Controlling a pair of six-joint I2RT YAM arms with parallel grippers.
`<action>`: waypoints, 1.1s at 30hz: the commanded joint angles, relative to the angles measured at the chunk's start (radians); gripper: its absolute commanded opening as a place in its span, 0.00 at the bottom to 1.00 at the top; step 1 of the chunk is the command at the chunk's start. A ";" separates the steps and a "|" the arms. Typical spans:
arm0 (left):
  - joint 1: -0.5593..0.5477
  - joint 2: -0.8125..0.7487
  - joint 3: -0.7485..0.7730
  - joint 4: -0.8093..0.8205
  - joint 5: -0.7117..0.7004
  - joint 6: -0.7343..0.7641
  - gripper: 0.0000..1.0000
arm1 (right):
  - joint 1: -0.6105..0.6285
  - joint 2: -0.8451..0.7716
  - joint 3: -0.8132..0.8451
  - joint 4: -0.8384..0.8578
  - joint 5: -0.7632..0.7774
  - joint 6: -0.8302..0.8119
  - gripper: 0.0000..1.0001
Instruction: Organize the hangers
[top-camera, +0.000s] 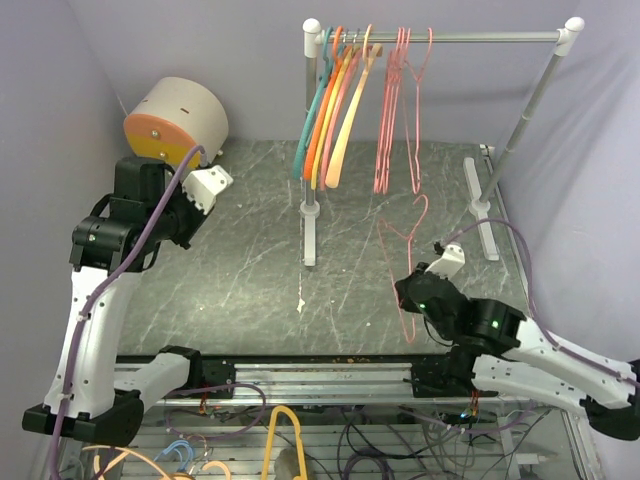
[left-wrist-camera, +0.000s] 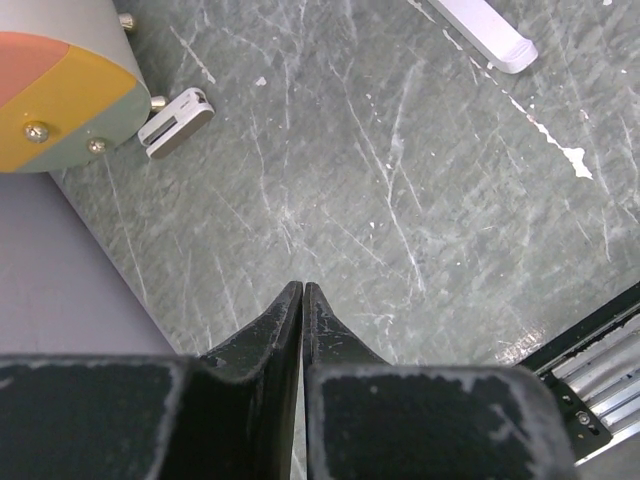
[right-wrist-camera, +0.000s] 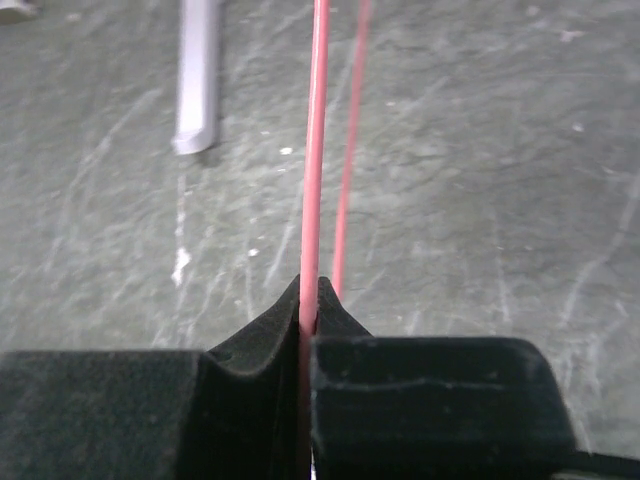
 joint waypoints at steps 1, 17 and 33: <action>0.036 -0.026 0.001 -0.009 0.078 -0.029 0.15 | 0.005 0.159 0.080 -0.214 0.190 0.176 0.00; 0.070 -0.073 -0.064 -0.023 0.131 -0.020 0.13 | -0.535 0.253 0.008 0.352 -0.182 -0.325 0.00; 0.073 -0.111 -0.162 -0.004 0.087 0.004 0.13 | -0.827 0.375 0.259 0.440 -0.525 -0.683 0.00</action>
